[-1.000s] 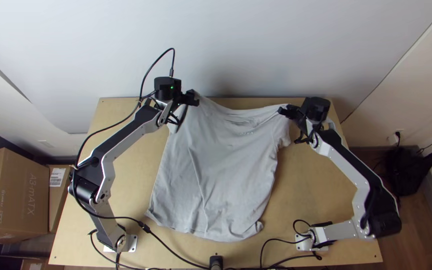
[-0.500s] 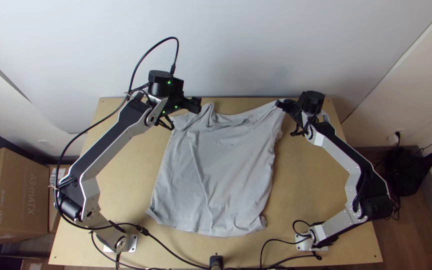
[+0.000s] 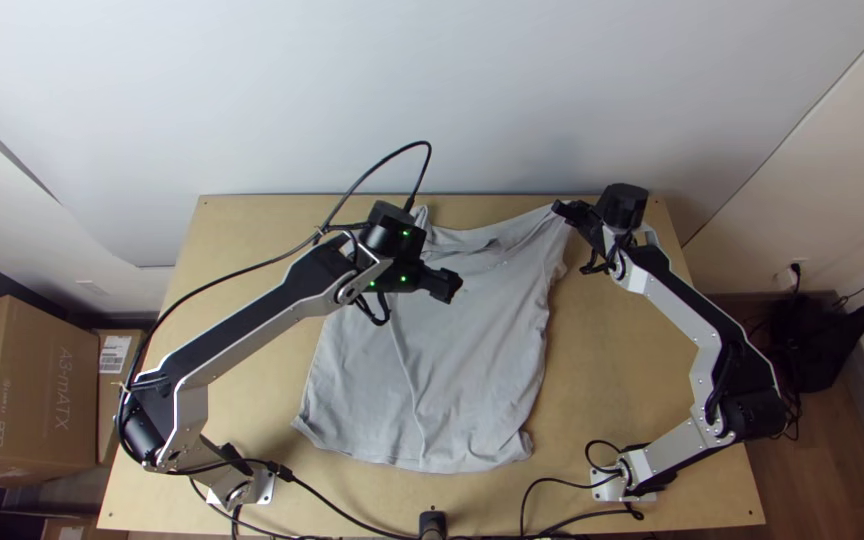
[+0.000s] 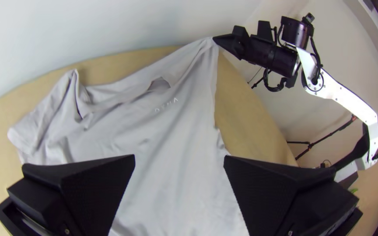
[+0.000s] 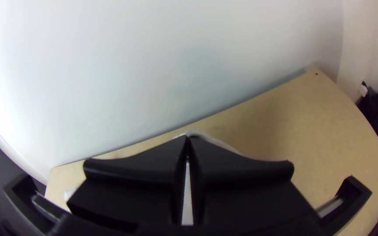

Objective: Fold the t-shirt

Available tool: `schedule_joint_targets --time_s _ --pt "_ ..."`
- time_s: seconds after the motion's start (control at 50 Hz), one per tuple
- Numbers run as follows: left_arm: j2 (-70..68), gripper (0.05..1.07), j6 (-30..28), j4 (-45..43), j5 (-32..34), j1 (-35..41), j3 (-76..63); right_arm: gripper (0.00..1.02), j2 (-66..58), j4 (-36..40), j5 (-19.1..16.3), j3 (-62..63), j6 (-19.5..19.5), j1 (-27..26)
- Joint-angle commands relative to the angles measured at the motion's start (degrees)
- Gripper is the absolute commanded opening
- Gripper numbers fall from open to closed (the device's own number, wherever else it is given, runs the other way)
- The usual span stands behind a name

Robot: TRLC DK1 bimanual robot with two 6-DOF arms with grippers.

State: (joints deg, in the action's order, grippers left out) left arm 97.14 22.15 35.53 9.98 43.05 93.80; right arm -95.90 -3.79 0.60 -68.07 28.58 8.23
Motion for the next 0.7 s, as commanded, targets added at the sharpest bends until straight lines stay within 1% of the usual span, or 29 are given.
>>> schedule_joint_targets --time_s 0.0,0.08,0.22,0.34,0.4,0.52,0.6,0.66,0.68 --pt "1.38 1.03 7.12 0.59 1.01 4.85 -1.60 0.02 3.17 -0.16 0.98 1.89 1.48 -0.14" --pt "2.00 1.03 8.35 1.03 0.83 9.07 -2.04 0.02 3.79 -0.16 1.68 2.59 1.48 0.12" --pt "4.81 1.03 6.50 0.95 -1.89 15.75 -2.57 0.02 4.05 -0.16 2.48 3.30 2.27 0.30" --pt "7.36 1.03 2.02 0.33 -3.65 18.65 -2.83 0.02 4.40 -0.16 3.09 3.47 3.15 0.30" --pt "8.59 1.03 1.75 0.24 -5.67 20.41 -2.39 0.02 4.49 -0.16 3.35 3.47 3.24 0.30" --pt "11.40 1.03 0.70 0.68 -7.60 23.13 -1.60 0.02 4.75 0.28 3.71 3.39 3.24 0.30" --pt "13.07 1.01 0.70 1.12 -7.87 24.89 -0.90 0.02 4.93 0.80 4.06 3.47 3.24 0.30" --pt "13.51 1.01 -0.44 0.95 -7.78 26.39 -0.81 0.02 4.93 1.42 4.41 3.47 3.24 0.30" --pt "13.60 0.99 -0.53 0.77 -7.87 27.00 -0.81 0.02 5.02 1.51 4.50 3.47 3.24 0.30"
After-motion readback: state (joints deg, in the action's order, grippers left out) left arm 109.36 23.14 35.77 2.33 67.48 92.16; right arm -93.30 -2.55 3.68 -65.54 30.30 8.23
